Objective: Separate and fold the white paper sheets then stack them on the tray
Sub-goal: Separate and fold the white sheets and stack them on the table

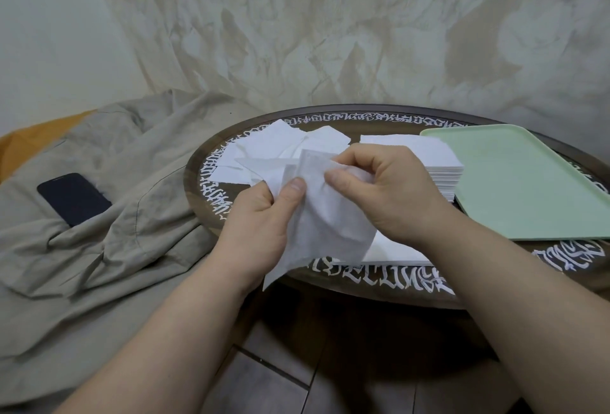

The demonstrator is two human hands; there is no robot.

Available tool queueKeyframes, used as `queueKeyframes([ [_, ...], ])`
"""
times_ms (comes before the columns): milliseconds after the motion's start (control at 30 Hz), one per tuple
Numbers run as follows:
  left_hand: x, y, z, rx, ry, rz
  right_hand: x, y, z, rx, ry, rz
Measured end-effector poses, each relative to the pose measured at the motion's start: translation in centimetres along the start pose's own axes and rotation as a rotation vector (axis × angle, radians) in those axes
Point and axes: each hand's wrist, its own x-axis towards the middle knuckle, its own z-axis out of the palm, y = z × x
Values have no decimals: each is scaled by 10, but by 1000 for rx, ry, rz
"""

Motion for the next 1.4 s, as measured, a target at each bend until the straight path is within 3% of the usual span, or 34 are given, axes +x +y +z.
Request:
queueKeyframes([
  [467, -2, -1, 3, -193, -154, -136, 0, 1, -4, 164, 33, 115],
  [1400, -3, 2, 2, -155, -129, -124, -1, 3, -1, 92, 14, 54],
])
